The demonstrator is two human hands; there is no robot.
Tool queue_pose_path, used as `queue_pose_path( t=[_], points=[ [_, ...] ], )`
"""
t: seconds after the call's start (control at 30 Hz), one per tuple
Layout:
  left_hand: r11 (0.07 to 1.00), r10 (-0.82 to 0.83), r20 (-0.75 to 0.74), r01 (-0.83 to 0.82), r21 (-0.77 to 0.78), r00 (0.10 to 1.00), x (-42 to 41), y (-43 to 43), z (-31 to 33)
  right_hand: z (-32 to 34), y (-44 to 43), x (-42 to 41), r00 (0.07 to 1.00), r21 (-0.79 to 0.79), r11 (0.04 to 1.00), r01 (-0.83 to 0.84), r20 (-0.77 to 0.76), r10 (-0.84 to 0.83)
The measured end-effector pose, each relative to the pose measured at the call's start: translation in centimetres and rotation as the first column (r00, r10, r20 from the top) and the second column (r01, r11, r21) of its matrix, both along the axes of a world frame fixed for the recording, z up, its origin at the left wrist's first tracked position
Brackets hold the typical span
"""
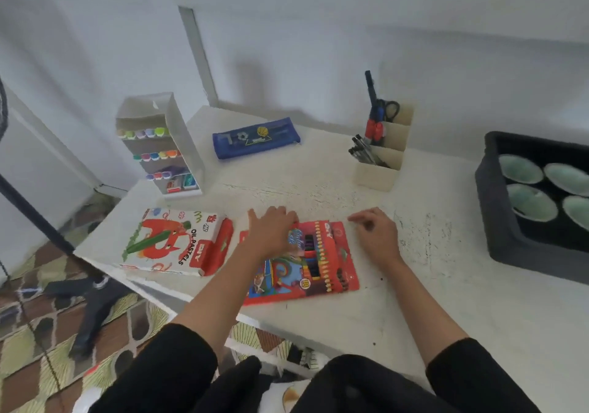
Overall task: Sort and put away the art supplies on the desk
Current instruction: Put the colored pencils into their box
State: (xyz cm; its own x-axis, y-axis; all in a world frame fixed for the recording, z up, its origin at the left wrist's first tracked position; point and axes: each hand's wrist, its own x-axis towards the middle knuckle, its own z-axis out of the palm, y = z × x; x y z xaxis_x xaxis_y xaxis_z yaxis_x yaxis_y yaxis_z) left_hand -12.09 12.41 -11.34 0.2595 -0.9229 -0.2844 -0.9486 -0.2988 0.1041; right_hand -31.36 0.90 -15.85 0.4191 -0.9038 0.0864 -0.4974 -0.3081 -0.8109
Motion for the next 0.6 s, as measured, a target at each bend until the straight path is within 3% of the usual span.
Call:
queue_pose_path(
  t=[0.1, 0.2, 0.27, 0.37, 0.5, 0.6],
  points=[
    [0.996, 0.025, -0.222, -0.043, -0.078, 0.975, 0.8, -0.2, 0.0, 1.3, 0.3, -0.4, 0.997, 0.175, 0.984, 0.013, 0.071, -0.026],
    [0.982, 0.087, -0.478, -0.155, -0.104, 0.874, 1.2, 0.0, 0.4, 1.8, 1.5, -1.2, 0.958, 0.336, 0.936, 0.109, 0.215, -0.189],
    [0.972, 0.106, -0.565, -0.206, -0.116, 0.818, 1.5, 0.0, 0.8, 2.1, 3.3, -1.7, 0.856, 0.448, 0.873, 0.192, 0.359, -0.372],
    [0.939, 0.108, -0.763, -0.318, -0.133, 0.638, 1.5, -0.1, 1.7, 2.9, 6.9, -1.5, 0.709, 0.547, 0.816, 0.186, 0.501, -0.497],
    [0.899, -0.012, -0.931, -0.403, -0.170, 0.365, 0.1, -0.1, 3.2, 4.9, 10.2, 0.6, 0.733, 0.467, 0.881, 0.080, 0.571, -0.369],
    [0.865, -0.065, -0.960, -0.464, -0.190, 0.273, -1.0, -0.1, 4.1, 7.7, 10.7, 1.6, 0.684, 0.336, 0.919, 0.207, 0.622, -0.381]
  ],
)
